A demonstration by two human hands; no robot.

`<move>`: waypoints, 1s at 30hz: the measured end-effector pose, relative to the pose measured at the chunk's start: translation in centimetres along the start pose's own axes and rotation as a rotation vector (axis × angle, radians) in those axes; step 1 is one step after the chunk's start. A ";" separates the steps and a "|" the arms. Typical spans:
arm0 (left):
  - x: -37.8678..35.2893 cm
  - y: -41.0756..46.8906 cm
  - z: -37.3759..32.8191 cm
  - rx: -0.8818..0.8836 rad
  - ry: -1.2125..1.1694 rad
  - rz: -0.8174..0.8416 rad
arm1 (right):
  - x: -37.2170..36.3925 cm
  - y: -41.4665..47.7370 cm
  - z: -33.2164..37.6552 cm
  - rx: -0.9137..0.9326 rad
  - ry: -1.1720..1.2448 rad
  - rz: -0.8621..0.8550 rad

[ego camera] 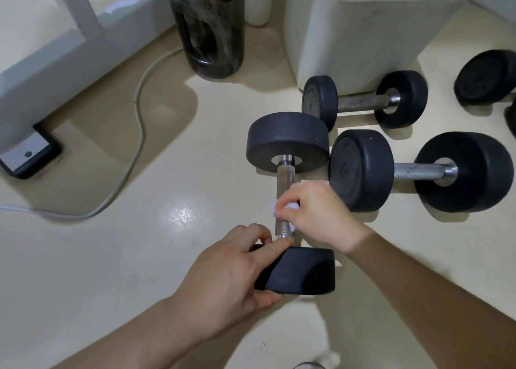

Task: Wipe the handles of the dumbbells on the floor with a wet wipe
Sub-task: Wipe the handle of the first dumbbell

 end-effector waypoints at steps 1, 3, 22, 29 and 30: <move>0.0 0.0 0.1 -0.005 -0.002 0.015 | 0.3 1.6 0.1 -0.014 -0.022 -0.121; 0.0 0.0 0.4 -0.008 -0.009 0.043 | 0.7 3.5 0.0 -0.063 0.001 -0.272; 0.2 0.2 -0.7 0.012 -0.025 0.047 | 0.5 3.4 0.1 -0.174 0.081 -0.229; 0.3 -0.2 -0.5 0.022 -0.059 0.078 | 0.1 0.9 0.3 -0.104 0.020 0.053; 0.4 -0.3 -0.4 0.034 -0.061 0.088 | 0.5 2.1 0.2 -0.115 0.030 -0.092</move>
Point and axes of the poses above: each hand's wrist, its own y-axis towards the middle knuckle, its own x-axis out of the back of the hand, z = x × y, the point moved 1 cm from there along y, towards the middle knuckle, and after that the axes turned 3 degrees about -x, right-handed, at the moved point
